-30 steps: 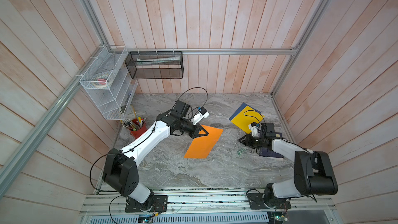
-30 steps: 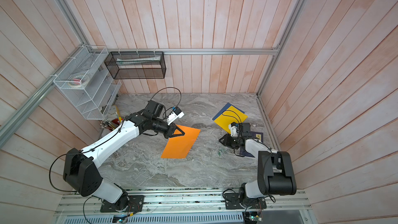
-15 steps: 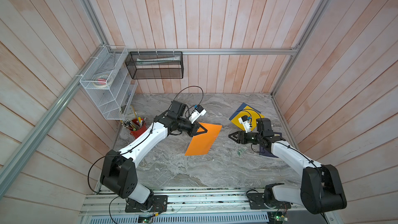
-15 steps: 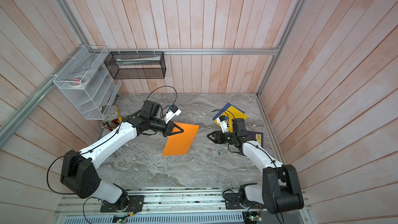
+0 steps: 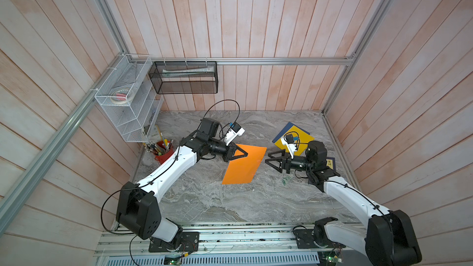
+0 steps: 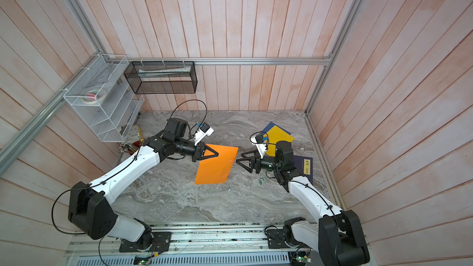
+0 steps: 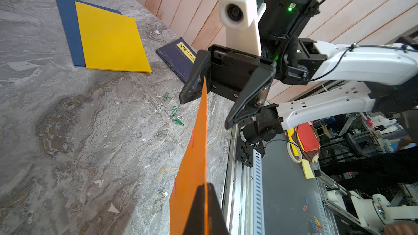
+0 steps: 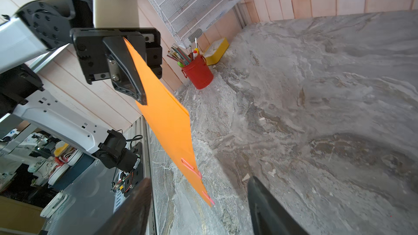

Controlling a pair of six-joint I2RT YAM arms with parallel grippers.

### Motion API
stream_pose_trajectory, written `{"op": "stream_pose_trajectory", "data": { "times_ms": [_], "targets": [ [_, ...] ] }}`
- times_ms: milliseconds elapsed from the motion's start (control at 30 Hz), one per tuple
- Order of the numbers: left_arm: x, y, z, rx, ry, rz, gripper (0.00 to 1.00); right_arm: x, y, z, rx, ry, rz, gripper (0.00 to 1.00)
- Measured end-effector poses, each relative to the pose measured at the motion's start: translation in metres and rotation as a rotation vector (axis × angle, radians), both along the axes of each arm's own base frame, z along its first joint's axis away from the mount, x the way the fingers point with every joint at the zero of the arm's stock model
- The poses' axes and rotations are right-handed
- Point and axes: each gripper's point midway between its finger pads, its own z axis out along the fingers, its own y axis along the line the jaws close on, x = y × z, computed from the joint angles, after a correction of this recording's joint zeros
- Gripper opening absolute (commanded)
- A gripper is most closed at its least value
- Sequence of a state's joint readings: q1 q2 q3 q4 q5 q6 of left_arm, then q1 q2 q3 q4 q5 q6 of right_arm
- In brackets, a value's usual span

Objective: Unclip the paperclips from the documents
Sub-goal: Adjust the document.

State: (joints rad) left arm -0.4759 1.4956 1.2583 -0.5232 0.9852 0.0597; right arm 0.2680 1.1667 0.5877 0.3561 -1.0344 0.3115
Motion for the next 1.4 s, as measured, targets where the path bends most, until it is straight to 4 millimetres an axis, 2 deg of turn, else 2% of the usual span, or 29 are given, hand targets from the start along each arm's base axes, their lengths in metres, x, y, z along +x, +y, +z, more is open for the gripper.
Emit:
{"op": "stream_pose_trajectory", "data": {
  "times_ms": [267, 400, 500, 733, 867, 967, 1100, 1167, 1400],
  "targets": [
    [-0.007, -0.002, 0.005, -0.032, 0.017, -0.038, 0.00, -0.003, 0.021, 0.001, 0.043, 0.000, 0.131, 0.68],
    [-0.009, -0.002, 0.007, -0.042, 0.022, -0.050, 0.00, -0.006, 0.030, 0.010, 0.073, -0.022, 0.188, 0.62],
    [-0.011, -0.003, 0.008, -0.049, 0.026, -0.059, 0.00, -0.008, 0.034, 0.016, 0.096, -0.034, 0.219, 0.50],
    [-0.011, -0.003, 0.007, -0.053, 0.033, -0.065, 0.00, -0.011, 0.040, 0.022, 0.125, -0.015, 0.271, 0.14],
    [-0.012, -0.003, 0.007, -0.054, 0.033, -0.066, 0.00, -0.014, 0.041, 0.024, 0.133, -0.004, 0.287, 0.01],
    [-0.011, -0.003, 0.007, -0.053, 0.033, -0.066, 0.00, -0.014, 0.041, 0.025, 0.134, 0.000, 0.293, 0.00],
    [-0.010, -0.003, 0.006, -0.045, 0.030, -0.059, 0.26, -0.013, 0.041, 0.028, 0.131, 0.002, 0.297, 0.00],
    [-0.010, -0.002, 0.004, -0.038, 0.037, -0.055, 0.32, -0.011, 0.042, 0.030, 0.126, -0.001, 0.297, 0.00],
    [-0.009, -0.002, 0.000, -0.029, 0.056, -0.051, 0.31, -0.005, 0.041, 0.036, 0.111, -0.009, 0.290, 0.00]
  ]
}}
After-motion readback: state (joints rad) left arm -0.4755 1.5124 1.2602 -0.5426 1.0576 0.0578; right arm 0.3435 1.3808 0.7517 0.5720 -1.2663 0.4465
